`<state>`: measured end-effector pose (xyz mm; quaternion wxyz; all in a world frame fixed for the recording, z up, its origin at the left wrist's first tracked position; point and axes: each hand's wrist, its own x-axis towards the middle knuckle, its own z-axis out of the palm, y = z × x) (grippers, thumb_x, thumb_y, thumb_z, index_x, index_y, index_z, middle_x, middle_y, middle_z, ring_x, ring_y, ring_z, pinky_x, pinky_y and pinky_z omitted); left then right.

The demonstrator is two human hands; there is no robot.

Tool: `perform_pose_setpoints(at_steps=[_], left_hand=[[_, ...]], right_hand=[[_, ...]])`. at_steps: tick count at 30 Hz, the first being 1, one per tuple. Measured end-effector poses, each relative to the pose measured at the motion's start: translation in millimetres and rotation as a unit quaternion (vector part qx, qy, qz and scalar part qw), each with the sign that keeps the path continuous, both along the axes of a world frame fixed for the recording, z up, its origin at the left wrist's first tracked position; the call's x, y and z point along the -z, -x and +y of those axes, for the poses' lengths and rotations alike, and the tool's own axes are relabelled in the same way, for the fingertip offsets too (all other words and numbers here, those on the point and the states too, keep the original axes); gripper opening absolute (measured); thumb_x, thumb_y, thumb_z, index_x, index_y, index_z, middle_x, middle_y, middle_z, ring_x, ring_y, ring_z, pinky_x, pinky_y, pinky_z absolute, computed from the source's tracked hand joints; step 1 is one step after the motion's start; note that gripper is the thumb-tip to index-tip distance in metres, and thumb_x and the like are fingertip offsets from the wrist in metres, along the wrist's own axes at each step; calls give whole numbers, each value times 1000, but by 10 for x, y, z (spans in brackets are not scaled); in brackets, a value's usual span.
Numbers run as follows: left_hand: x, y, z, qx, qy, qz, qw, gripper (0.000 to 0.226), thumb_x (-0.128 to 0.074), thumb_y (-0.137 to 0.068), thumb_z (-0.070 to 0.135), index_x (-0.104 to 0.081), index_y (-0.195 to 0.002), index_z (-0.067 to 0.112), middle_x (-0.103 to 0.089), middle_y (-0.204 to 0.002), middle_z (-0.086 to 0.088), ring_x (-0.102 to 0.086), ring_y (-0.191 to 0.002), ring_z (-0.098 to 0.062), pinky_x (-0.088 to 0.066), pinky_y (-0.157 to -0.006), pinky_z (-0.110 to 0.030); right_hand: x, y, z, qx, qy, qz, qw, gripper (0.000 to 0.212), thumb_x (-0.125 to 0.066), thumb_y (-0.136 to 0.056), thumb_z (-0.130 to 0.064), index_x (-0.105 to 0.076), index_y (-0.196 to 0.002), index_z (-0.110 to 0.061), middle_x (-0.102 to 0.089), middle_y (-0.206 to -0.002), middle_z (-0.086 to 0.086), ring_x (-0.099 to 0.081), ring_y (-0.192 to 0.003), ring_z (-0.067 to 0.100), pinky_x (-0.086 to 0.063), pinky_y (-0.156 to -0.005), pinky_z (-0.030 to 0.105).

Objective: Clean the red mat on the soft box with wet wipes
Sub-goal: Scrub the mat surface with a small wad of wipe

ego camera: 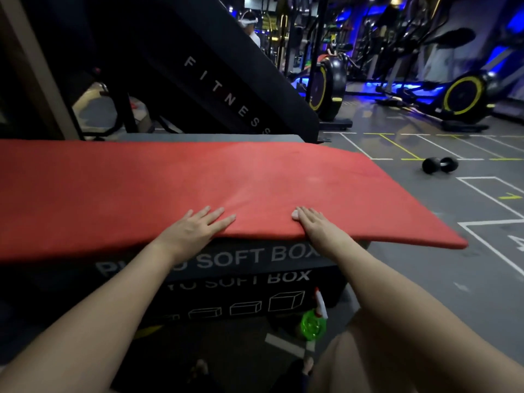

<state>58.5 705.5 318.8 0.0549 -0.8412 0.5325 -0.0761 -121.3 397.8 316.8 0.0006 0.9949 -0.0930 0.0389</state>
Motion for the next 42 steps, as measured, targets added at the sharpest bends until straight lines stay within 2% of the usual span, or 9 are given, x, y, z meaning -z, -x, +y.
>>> perform_pose_setpoints(at_steps=[8, 15, 19, 23, 26, 29, 33, 39, 42], left_hand=[[81, -186, 1296, -101, 29, -59, 993, 101, -74, -63, -22, -47, -151, 19, -61, -139, -21, -63, -120, -46, -57, -88, -58], [76, -353, 1967, -175, 53, -18, 983, 98, -70, -77, -17, -38, -156, 30, -54, -149, -15, -54, -134, -40, -49, -104, -54], [112, -271, 1922, -226, 30, 83, 970, 74, -57, -100, 12, -21, -160, 37, -25, -167, -5, -23, -155, -30, -23, -123, -50], [-54, -157, 1773, -237, -6, 128, 963, 72, -50, -98, 62, -19, -160, 43, -17, -170, 0, -16, -156, -28, -20, -124, -50], [-141, -103, 1562, -237, 21, 168, 957, 64, -41, -97, 68, -30, -156, 46, -24, -168, 3, -22, -155, -27, -21, -125, -46], [-196, -48, 1357, -220, 37, 188, 956, 56, -40, -102, 62, -36, -154, 45, -30, -166, 3, -29, -152, -24, -20, -124, -37], [-291, -35, 1215, -203, 33, 177, 962, 55, -45, -103, 57, -35, -155, 44, -29, -166, 5, -33, -150, -17, -25, -123, -35], [-491, -257, 955, -215, 16, 129, 968, 57, -49, -102, 52, -35, -156, 42, -30, -166, 6, -35, -149, -18, -31, -118, -34], [-447, -428, 688, -227, 39, 124, 965, 56, -47, -102, 53, -37, -155, 41, -32, -165, 6, -36, -149, -18, -33, -119, -39]], right_hand=[[30, -458, 1167, -115, 13, -22, 993, 66, -36, -95, 8, -11, -155, -4, -12, -162, 19, -13, -150, 33, -11, -122, 39], [98, -902, 1733, -167, 17, -26, 985, 71, -44, -89, 8, -14, -153, 2, -18, -159, 23, -19, -147, 37, -15, -121, 42], [68, -899, 1754, -172, -13, 5, 985, 77, -53, -87, 0, -12, -153, 1, -17, -159, 21, -16, -147, 37, -12, -121, 41], [-80, -792, 1690, -178, -98, 51, 978, 92, -62, -89, -50, -15, -154, -4, -15, -162, 15, -11, -150, 29, -8, -122, 33], [-50, -748, 1695, -162, -132, 3, 978, 59, -45, -102, -42, -36, -148, -7, -32, -155, 16, -23, -147, 28, -12, -118, 27], [-27, -709, 1605, -166, -144, -38, 975, 33, -43, -103, -22, -60, -130, -13, -52, -139, 9, -43, -131, 30, -32, -111, 33], [-73, -603, 1431, -148, -149, -89, 974, 23, -54, -97, -24, -76, -102, -18, -56, -102, 4, -49, -99, 26, -46, -90, 38], [-282, -390, 1284, -88, -228, -27, 969, 42, -58, -88, -61, -77, -89, -24, -69, -80, 8, -66, -72, 24, -52, -68, 32], [-276, -376, 1174, -81, -262, -21, 962, 26, -65, -84, -51, -75, -92, -28, -73, -85, -2, -68, -77, 13, -52, -69, 27]])
